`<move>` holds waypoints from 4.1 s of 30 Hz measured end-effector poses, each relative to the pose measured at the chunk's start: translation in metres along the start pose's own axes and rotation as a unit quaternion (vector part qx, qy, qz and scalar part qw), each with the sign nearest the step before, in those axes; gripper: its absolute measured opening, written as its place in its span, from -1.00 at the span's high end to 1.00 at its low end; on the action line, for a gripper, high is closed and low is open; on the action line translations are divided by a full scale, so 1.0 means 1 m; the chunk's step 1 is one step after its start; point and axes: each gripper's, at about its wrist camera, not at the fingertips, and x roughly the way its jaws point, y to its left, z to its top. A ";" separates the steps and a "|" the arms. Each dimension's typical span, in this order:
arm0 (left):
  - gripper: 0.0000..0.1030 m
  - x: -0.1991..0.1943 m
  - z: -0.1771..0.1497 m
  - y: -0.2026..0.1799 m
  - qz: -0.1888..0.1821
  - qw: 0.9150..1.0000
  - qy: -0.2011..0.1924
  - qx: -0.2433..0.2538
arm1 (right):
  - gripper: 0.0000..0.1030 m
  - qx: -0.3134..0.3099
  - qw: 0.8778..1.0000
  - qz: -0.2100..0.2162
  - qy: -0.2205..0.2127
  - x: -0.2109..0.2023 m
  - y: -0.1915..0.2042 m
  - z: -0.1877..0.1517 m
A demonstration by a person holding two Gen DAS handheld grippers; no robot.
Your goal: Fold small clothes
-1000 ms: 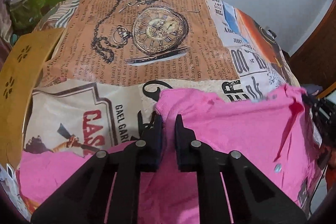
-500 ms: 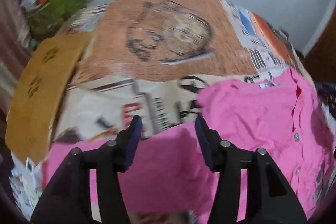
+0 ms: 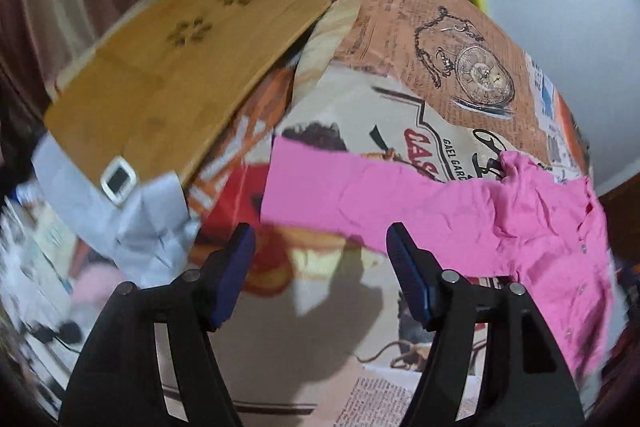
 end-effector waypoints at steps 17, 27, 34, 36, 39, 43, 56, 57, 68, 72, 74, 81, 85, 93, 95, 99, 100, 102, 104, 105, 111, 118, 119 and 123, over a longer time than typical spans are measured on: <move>0.91 0.053 0.009 0.008 0.074 0.996 -0.030 -0.040 | -0.18 0.035 0.996 0.059 0.049 0.043 0.007 -0.038; 0.92 -0.001 0.023 0.004 0.140 0.984 -0.111 0.002 | -0.30 0.058 0.995 0.068 0.040 0.042 0.004 -0.044; 0.92 -0.063 0.032 -0.079 0.074 0.978 -0.181 0.075 | -0.30 0.055 0.995 0.068 0.042 0.030 0.000 -0.044; 0.92 -0.079 0.032 -0.112 0.045 0.974 -0.196 0.101 | -0.30 0.050 0.996 0.062 0.034 0.021 -0.001 -0.045; 0.92 -0.094 0.027 -0.163 0.003 0.968 -0.208 0.143 | -0.30 0.047 0.997 0.054 0.020 0.009 -0.004 -0.046; 0.92 -0.097 0.017 -0.227 -0.048 0.960 -0.200 0.189 | -0.30 0.044 0.998 0.049 0.004 -0.005 -0.008 -0.049; 0.92 0.002 -0.044 -0.342 -0.140 0.956 -0.022 0.256 | -0.30 0.056 0.995 0.076 -0.021 -0.015 -0.007 -0.054; 0.84 0.009 -0.048 -0.347 -0.147 0.955 -0.004 0.259 | -0.30 0.057 0.995 0.076 -0.021 -0.015 -0.007 -0.054; -0.33 -0.036 -0.060 -0.315 -0.083 0.955 -0.043 0.283 | -0.30 0.045 0.997 0.067 -0.015 -0.029 0.004 -0.057; -0.46 -0.056 -0.062 -0.280 -0.054 0.959 -0.051 0.272 | -0.30 0.030 0.998 0.052 -0.006 -0.042 0.009 -0.061; -0.48 -0.062 -0.071 -0.259 -0.045 0.963 -0.044 0.262 | -0.30 0.026 0.999 0.045 0.002 -0.048 0.011 -0.066; -0.48 -0.050 -0.126 -0.196 -0.057 0.974 0.048 0.215 | -0.30 0.021 0.998 0.024 0.047 -0.061 0.018 -0.096; -0.48 -0.033 -0.166 -0.190 -0.073 0.968 0.096 0.220 | -0.30 0.021 0.997 0.014 0.077 -0.060 0.022 -0.118; 0.74 -0.034 -0.204 -0.207 -0.106 0.958 0.089 0.249 | -0.30 0.033 0.992 0.015 0.122 -0.052 0.029 -0.148; 0.96 -0.036 -0.202 -0.204 -0.079 0.961 0.078 0.253 | -0.30 0.028 0.992 0.014 0.123 -0.053 0.033 -0.150; 0.99 -0.032 -0.188 -0.166 -0.020 0.970 0.058 0.235 | -0.30 0.022 0.993 0.015 0.115 -0.054 0.034 -0.152; 0.99 -0.033 -0.184 -0.153 -0.015 0.974 0.059 0.220 | -0.30 0.023 0.993 0.017 0.116 -0.055 0.034 -0.153; 0.99 -0.037 -0.177 -0.136 -0.031 0.978 0.068 0.197 | -0.30 0.024 0.993 0.021 0.116 -0.055 0.031 -0.156; 0.97 -0.042 -0.172 -0.128 -0.049 0.980 0.077 0.176 | -0.30 0.025 0.993 0.022 0.116 -0.055 0.030 -0.158; 0.95 -0.045 -0.171 -0.127 -0.060 0.980 0.078 0.171 | -0.30 0.028 0.993 0.023 0.116 -0.055 0.029 -0.159; 0.36 -0.041 -0.171 -0.164 -0.123 0.972 0.098 0.172 | -0.27 0.019 0.993 0.013 0.115 -0.056 0.034 -0.160; 0.39 -0.022 -0.179 -0.205 -0.154 0.966 0.124 0.168 | -0.23 0.019 0.993 0.017 0.115 -0.059 0.034 -0.163; 0.48 -0.021 -0.179 -0.208 -0.147 0.967 0.119 0.172 | -0.22 0.020 0.993 0.018 0.114 -0.059 0.034 -0.163; 0.88 -0.016 -0.175 -0.208 -0.131 0.971 0.109 0.169 | -0.22 0.023 0.993 0.020 0.113 -0.060 0.034 -0.164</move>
